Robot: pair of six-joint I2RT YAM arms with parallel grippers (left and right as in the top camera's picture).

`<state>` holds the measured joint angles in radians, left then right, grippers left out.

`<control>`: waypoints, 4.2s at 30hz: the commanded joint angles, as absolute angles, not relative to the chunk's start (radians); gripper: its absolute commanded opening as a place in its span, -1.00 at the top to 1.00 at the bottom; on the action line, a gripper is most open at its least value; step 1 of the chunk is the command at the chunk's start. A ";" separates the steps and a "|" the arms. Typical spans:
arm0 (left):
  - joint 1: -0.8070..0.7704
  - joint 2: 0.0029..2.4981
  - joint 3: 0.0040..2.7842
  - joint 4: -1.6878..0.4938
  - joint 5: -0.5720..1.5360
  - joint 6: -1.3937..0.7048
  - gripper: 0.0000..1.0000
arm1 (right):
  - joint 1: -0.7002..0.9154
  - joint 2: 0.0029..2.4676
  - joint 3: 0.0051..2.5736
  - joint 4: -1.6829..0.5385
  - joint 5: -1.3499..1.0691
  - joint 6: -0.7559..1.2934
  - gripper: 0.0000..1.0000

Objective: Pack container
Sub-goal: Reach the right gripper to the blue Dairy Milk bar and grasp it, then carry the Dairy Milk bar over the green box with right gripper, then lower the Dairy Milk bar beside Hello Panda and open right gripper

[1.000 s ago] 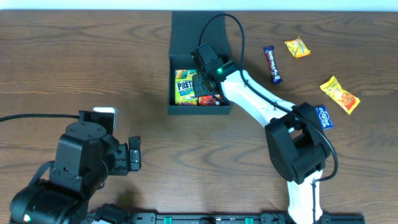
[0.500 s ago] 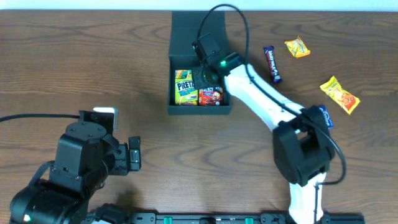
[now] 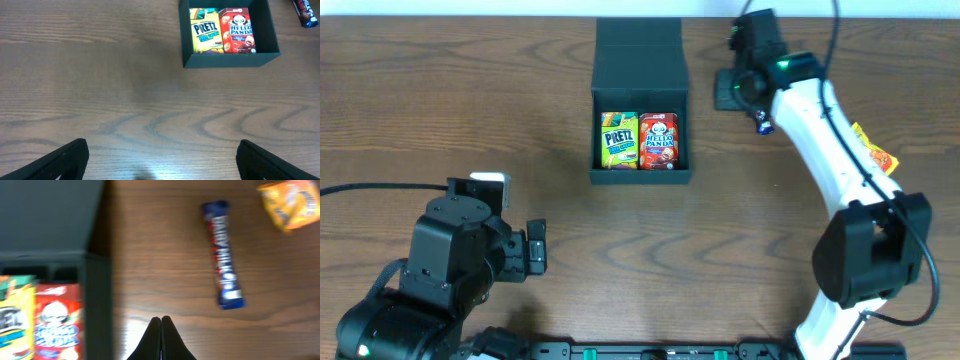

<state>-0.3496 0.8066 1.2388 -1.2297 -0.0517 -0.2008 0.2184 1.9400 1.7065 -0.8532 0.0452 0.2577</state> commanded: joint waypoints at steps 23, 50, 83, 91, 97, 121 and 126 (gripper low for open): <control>-0.347 0.804 1.251 -1.230 -0.052 -0.179 -0.90 | 0.067 2.168 1.707 -0.601 0.078 0.080 -0.84; -0.347 0.804 1.251 -1.230 -0.052 -0.179 -0.90 | 0.066 2.314 1.707 -0.541 -0.016 0.081 0.44; -0.347 0.804 1.251 -1.230 -0.052 -0.179 -0.91 | 0.386 1.955 1.733 -0.825 -0.118 0.382 0.97; -0.347 0.804 1.251 -1.230 -0.052 -0.179 -0.90 | 0.510 1.981 1.715 -0.865 0.089 0.526 0.97; -0.347 0.804 1.251 -1.231 -0.052 -0.179 -0.90 | 0.564 1.985 1.688 -0.865 0.241 0.598 0.97; -0.347 0.804 1.251 -1.230 -0.052 -0.179 -0.91 | 0.575 2.082 1.673 -0.829 0.315 0.605 0.00; -0.347 0.804 1.251 -1.230 -0.052 -0.179 -0.90 | 0.575 2.082 1.680 -0.827 0.314 0.605 0.01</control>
<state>-0.3496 0.8066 1.2388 -1.2297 -0.0517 -0.2005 0.5682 2.0842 1.6737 -0.8265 0.2890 0.5957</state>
